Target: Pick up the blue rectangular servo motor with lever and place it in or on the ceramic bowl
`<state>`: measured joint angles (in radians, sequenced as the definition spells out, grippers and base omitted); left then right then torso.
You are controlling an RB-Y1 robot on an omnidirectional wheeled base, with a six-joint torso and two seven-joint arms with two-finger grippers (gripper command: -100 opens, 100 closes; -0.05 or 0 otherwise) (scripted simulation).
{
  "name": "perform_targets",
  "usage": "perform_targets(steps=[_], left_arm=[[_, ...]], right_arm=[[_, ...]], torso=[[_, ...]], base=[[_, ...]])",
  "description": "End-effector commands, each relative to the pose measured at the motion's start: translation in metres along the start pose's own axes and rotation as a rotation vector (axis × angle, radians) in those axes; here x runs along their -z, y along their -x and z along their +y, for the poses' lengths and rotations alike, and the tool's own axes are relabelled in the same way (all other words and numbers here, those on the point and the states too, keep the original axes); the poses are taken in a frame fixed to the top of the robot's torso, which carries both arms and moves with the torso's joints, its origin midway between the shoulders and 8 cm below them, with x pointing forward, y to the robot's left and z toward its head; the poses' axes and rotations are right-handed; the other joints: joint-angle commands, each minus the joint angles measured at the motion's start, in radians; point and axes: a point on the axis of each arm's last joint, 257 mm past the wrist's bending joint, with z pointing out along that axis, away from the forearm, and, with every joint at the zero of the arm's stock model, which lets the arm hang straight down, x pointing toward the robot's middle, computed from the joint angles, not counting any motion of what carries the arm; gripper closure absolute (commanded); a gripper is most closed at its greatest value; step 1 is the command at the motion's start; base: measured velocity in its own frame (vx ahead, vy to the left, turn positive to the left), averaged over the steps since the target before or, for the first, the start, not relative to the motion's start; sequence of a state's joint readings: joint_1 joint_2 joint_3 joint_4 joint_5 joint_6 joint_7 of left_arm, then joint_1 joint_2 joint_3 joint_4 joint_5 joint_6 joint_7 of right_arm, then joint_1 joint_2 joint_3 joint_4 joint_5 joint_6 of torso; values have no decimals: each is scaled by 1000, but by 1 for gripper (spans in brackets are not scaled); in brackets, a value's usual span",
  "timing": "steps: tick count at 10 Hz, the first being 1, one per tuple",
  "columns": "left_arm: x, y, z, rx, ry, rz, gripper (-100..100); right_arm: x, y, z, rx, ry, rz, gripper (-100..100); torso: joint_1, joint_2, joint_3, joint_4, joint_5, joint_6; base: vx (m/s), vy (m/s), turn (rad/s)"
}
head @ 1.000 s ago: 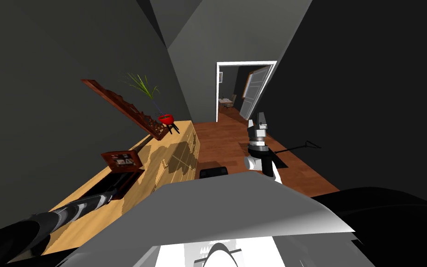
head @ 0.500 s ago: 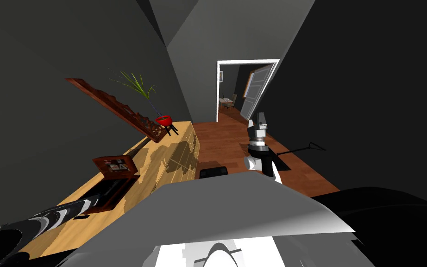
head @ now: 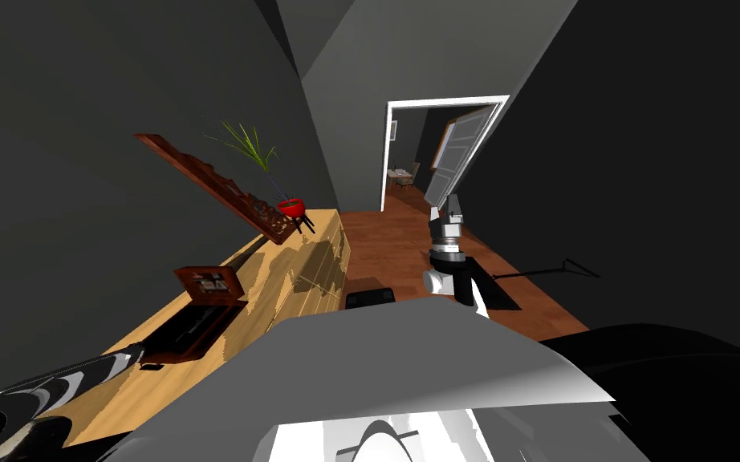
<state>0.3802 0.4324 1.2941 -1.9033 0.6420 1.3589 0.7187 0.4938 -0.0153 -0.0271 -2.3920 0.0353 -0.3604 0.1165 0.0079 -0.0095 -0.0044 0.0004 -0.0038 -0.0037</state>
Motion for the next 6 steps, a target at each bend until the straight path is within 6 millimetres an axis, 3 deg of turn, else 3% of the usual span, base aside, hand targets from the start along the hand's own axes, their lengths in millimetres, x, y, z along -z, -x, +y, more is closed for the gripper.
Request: perform_targets(steps=[1, 6], left_arm=[[-2, 0, -13, 17, -49, 11, 100], [-4, -5, -49, 55, -182, 49, 100]], right_arm=[[0, 0, 0, 0, 0, 0, 0], [0, 0, 0, 0, 0, 0, 0]], torso=[[0, 0, 0, 0, 0, 0], [1, 3, 2, 1, 0, -1]], base=[[68, 20, 200], [56, 27, 208]])
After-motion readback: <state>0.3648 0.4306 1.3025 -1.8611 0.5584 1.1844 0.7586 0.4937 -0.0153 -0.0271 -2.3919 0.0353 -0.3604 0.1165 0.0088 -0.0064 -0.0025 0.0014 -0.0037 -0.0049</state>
